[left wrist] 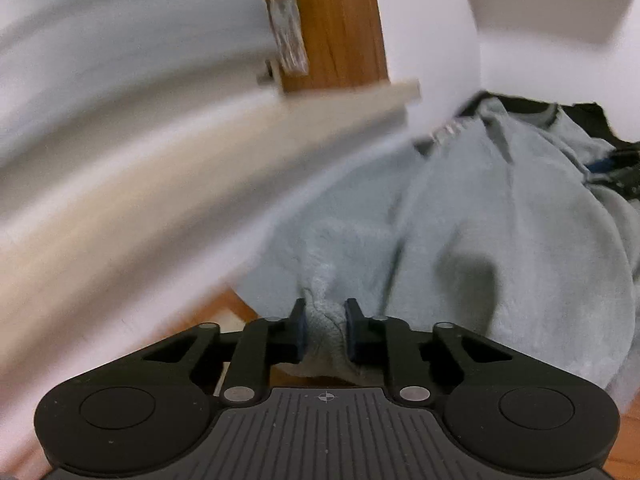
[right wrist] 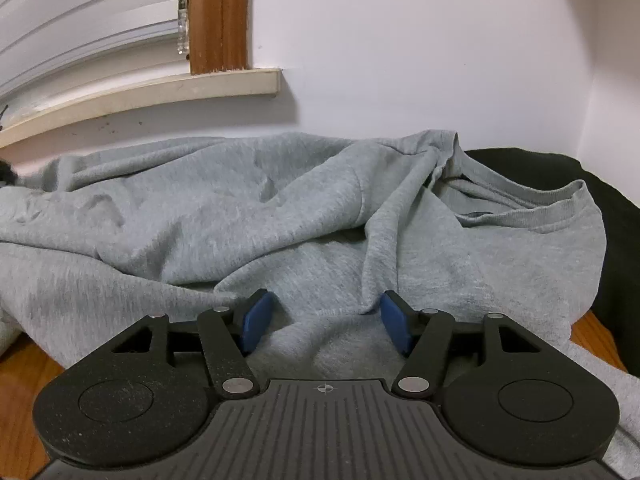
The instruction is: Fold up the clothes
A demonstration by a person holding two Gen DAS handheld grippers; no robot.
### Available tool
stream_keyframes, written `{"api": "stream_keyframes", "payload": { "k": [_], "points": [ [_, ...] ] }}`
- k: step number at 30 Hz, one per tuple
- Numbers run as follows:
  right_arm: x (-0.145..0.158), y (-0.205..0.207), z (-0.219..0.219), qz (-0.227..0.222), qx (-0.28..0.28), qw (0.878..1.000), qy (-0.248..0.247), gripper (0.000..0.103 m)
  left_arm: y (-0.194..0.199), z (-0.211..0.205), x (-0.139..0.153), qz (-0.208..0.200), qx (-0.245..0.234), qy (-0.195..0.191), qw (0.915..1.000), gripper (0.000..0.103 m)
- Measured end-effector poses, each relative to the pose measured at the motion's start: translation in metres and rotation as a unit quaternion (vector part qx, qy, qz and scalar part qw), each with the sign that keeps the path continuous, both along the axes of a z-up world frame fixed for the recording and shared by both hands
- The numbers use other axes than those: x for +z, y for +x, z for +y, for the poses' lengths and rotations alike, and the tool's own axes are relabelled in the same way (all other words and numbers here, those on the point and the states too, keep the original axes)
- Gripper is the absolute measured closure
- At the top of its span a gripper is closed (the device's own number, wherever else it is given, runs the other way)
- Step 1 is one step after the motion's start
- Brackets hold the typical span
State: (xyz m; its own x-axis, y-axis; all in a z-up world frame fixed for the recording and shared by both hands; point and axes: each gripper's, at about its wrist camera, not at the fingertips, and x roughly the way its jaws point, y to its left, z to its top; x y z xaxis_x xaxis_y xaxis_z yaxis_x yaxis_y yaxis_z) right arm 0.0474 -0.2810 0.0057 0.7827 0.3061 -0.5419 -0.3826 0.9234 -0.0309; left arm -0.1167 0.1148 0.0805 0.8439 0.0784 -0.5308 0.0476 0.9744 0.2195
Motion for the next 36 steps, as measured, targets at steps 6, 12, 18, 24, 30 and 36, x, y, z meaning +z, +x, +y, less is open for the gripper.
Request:
{"api": "stream_keyframes", "payload": {
  "k": [6, 12, 18, 24, 30, 36],
  "points": [
    [0.0, 0.001, -0.002, -0.002, 0.002, 1.0, 0.004, 0.042, -0.008, 0.006, 0.033, -0.095, 0.072, 0.043, 0.9919, 0.084],
    [0.001, 0.001, -0.003, -0.002, 0.002, 1.0, 0.006, 0.042, -0.02, 0.017, 0.014, -0.063, 0.074, 0.024, 0.995, 0.084],
    [0.003, 0.0, -0.002, -0.002, 0.0, 1.0, 0.002, 0.042, -0.039, 0.028, -0.009, -0.057, 0.078, -0.022, 0.995, 0.049],
    [0.015, -0.003, 0.014, 0.002, 0.001, 1.0, -0.028, 0.048, -0.043, 0.037, -0.024, -0.075, 0.073, -0.054, 0.993, 0.02],
    [0.042, -0.003, 0.077, -0.021, 0.043, 0.996, -0.07, 0.06, -0.043, 0.046, -0.027, -0.073, 0.046, -0.113, 0.9898, 0.005],
    [0.055, 0.023, 0.17, 0.004, 0.107, 0.993, -0.047, 0.059, -0.046, 0.039, -0.026, -0.073, 0.032, -0.12, 0.9895, 0.0]
  ]
}}
